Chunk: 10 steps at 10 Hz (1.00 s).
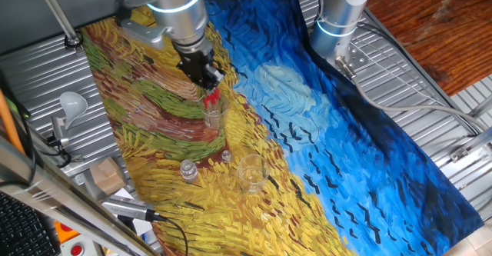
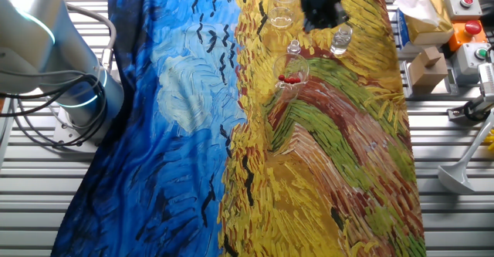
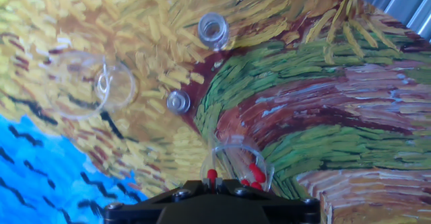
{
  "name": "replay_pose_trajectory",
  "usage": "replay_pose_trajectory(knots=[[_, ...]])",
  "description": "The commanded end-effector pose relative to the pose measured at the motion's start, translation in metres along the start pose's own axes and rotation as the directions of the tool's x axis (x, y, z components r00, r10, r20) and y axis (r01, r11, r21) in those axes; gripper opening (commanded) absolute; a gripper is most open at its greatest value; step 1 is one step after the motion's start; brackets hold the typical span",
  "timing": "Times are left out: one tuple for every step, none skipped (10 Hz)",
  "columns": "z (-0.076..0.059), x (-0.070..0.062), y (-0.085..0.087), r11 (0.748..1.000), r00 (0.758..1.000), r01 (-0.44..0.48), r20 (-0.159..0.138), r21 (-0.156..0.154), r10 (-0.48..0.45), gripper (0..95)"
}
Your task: Transfer liquid using a dropper
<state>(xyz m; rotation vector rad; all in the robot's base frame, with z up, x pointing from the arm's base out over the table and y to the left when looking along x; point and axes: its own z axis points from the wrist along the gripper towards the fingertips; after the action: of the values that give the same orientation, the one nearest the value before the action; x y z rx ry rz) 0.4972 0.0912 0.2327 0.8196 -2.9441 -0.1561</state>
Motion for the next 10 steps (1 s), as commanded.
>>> replay_pose_trajectory(knots=[[-0.002, -0.016, -0.005, 1.0, 1.0, -0.002, 0.004, -0.002, 0.002, 0.0], [-0.002, -0.026, -0.008, 1.0, 1.0, -0.001, 0.004, -0.002, 0.001, 0.0], [-0.002, -0.03, -0.009, 1.0, 1.0, -0.001, 0.003, -0.002, 0.001, 0.0], [-0.003, -0.047, -0.013, 1.0, 1.0, 0.002, 0.001, -0.003, -0.002, 0.0], [-0.003, -0.052, -0.012, 1.0, 1.0, 0.0, -0.001, -0.002, 0.0, 0.0], [-0.002, -0.053, -0.012, 1.0, 1.0, 0.002, -0.004, 0.0, -0.002, 0.0], [-0.002, -0.053, -0.012, 1.0, 1.0, 0.007, -0.006, 0.0, -0.007, 0.0], [-0.002, -0.053, -0.012, 1.0, 1.0, 0.016, -0.012, 0.005, -0.016, 0.0], [-0.002, -0.053, -0.012, 1.0, 1.0, 0.018, -0.012, 0.006, -0.018, 0.0], [-0.002, -0.053, -0.012, 1.0, 1.0, 0.028, -0.013, 0.008, -0.028, 0.0]])
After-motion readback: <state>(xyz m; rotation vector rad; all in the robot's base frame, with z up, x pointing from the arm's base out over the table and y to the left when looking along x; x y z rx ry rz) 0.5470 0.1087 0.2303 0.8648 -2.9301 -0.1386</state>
